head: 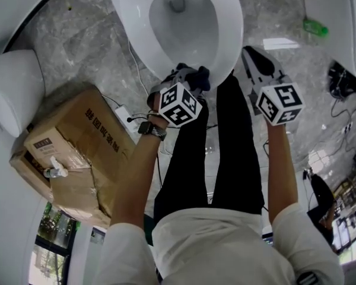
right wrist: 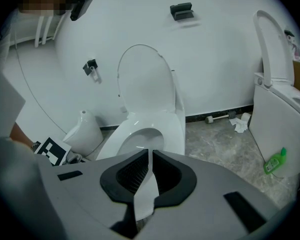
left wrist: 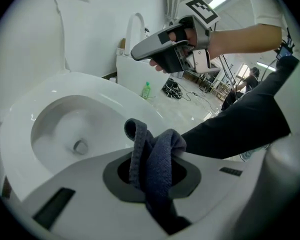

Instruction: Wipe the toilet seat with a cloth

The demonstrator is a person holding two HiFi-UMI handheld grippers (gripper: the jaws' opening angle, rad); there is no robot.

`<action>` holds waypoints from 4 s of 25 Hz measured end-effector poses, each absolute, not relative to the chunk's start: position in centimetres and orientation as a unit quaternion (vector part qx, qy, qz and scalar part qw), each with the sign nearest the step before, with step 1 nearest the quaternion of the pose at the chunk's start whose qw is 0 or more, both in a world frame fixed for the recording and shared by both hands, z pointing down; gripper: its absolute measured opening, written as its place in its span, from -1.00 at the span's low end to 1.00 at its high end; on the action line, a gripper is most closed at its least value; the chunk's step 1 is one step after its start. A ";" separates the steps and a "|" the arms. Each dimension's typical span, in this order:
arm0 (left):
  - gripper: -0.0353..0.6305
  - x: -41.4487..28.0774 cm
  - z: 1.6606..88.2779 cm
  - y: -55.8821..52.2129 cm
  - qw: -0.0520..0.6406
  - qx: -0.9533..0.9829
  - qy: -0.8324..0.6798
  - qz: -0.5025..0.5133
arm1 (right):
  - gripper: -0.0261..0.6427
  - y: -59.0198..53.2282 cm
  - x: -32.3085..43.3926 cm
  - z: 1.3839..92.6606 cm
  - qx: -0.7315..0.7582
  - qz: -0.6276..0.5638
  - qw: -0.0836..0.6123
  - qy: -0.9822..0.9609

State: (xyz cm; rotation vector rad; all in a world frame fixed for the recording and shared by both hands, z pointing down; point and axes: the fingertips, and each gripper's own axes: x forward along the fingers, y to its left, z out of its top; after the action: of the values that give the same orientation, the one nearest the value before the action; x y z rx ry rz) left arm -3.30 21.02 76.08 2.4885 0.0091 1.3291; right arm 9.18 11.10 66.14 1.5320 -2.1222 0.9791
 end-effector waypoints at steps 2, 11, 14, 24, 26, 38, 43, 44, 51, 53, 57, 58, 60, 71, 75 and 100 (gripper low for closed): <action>-0.76 -4.0 76.1 20.6 0.136 0.872 0.009 0.471 | -0.78 10.8 8.9 66.1 0.530 0.345 0.176 -0.754; -0.76 -7.5 76.0 17.6 0.070 0.874 0.006 0.480 | -0.78 7.7 7.3 64.9 0.484 0.327 0.186 -0.790; -0.76 -8.7 75.9 16.1 0.053 0.875 -0.011 0.480 | -0.78 6.4 6.9 64.5 0.468 0.325 0.182 -0.801; -0.76 -11.0 76.9 11.1 -0.002 0.858 -0.036 0.512 | -0.78 1.2 5.7 63.1 0.421 0.316 0.192 -0.828; -0.76 -11.1 76.9 10.1 -0.019 0.858 -0.037 0.512 | -0.78 0.3 5.7 63.1 0.413 0.312 0.196 -0.833; -0.76 -11.8 77.3 2.2 -0.070 0.851 -0.049 0.518 | -0.78 -0.7 5.7 64.2 0.407 0.322 0.200 -0.831; -0.76 -11.8 77.0 2.0 -0.066 0.857 -0.053 0.508 | -0.78 0.1 5.4 64.4 0.405 0.335 0.205 -0.826; -0.76 -11.8 77.0 1.9 -0.067 0.858 -0.055 0.507 | -0.78 0.1 5.3 64.3 0.403 0.336 0.206 -0.826; -0.76 -11.7 76.9 1.3 -0.059 0.860 -0.068 0.503 | -0.78 0.1 4.0 63.6 0.369 0.342 0.209 -0.838; -0.76 -11.5 76.8 1.2 -0.058 0.859 -0.072 0.503 | -0.78 0.7 3.2 63.2 0.346 0.339 0.222 -0.847; -0.76 -11.7 77.0 1.2 -0.057 0.857 -0.072 0.508 | -0.78 1.6 2.3 62.8 0.317 0.332 0.239 -0.856; -0.76 -11.7 77.0 1.0 -0.059 0.856 -0.071 0.509 | -0.78 1.3 2.3 62.6 0.317 0.332 0.237 -0.856; -0.76 -11.7 77.0 0.8 -0.063 0.854 -0.070 0.512 | -0.78 0.9 2.2 62.1 0.318 0.330 0.234 -0.858; -0.76 -11.5 76.9 1.1 -0.063 0.856 -0.067 0.509 | -0.78 -1.0 2.4 60.9 0.321 0.321 0.228 -0.861; -0.76 -11.3 76.6 0.4 -0.083 0.853 -0.069 0.510 | -0.78 -1.5 2.7 61.1 0.330 0.314 0.228 -0.861; -0.76 -6.0 78.0 -7.5 -0.292 0.800 0.031 0.523 | -0.78 -2.8 7.0 61.8 0.386 0.346 0.180 -0.836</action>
State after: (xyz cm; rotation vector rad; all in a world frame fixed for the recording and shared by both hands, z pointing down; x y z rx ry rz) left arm -6.03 -7.50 78.02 3.1241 0.1194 2.0437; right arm 7.02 -2.85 61.84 1.0919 -2.3617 0.9775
